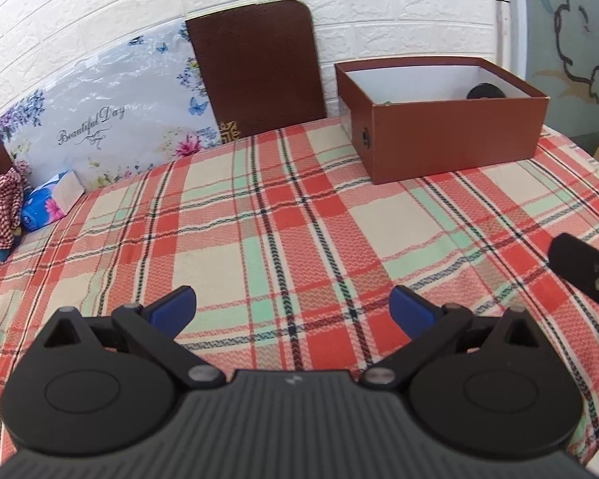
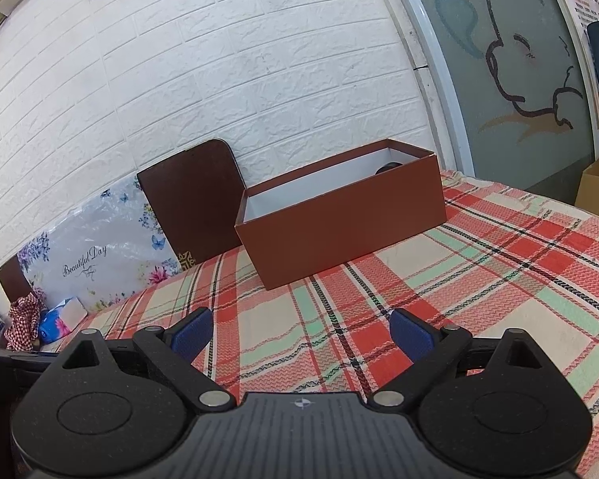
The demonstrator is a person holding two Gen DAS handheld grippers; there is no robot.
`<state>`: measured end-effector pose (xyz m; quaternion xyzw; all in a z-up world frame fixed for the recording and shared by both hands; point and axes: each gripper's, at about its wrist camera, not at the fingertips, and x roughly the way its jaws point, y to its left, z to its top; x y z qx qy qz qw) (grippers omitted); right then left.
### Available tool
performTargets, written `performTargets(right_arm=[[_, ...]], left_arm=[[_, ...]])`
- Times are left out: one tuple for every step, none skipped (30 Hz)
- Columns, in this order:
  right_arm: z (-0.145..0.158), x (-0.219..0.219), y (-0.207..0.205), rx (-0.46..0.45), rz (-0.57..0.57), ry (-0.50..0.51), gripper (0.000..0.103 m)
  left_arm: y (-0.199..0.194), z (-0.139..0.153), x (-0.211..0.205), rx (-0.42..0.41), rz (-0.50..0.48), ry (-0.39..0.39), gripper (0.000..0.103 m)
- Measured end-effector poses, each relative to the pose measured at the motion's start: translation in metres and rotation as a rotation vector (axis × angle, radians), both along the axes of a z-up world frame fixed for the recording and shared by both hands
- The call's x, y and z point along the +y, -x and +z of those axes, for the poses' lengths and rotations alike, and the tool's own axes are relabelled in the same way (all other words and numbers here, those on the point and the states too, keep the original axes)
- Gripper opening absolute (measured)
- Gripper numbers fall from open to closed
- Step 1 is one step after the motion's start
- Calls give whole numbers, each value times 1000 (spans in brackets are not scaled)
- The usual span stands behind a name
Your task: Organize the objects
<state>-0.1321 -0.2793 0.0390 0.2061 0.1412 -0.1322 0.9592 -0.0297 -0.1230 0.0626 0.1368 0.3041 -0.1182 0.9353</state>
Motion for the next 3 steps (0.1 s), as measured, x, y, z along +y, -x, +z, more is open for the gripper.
performTargets(right_arm=[[0, 0, 0, 1, 1, 1, 96], [0, -1, -1, 1, 3, 2, 96], [0, -1, -1, 1, 4, 4, 96]], left_arm=[[1, 0, -1, -1, -8, 5, 103], [2, 0, -1, -2, -15, 12, 103], [2, 1, -1, -2, -20, 19, 103]])
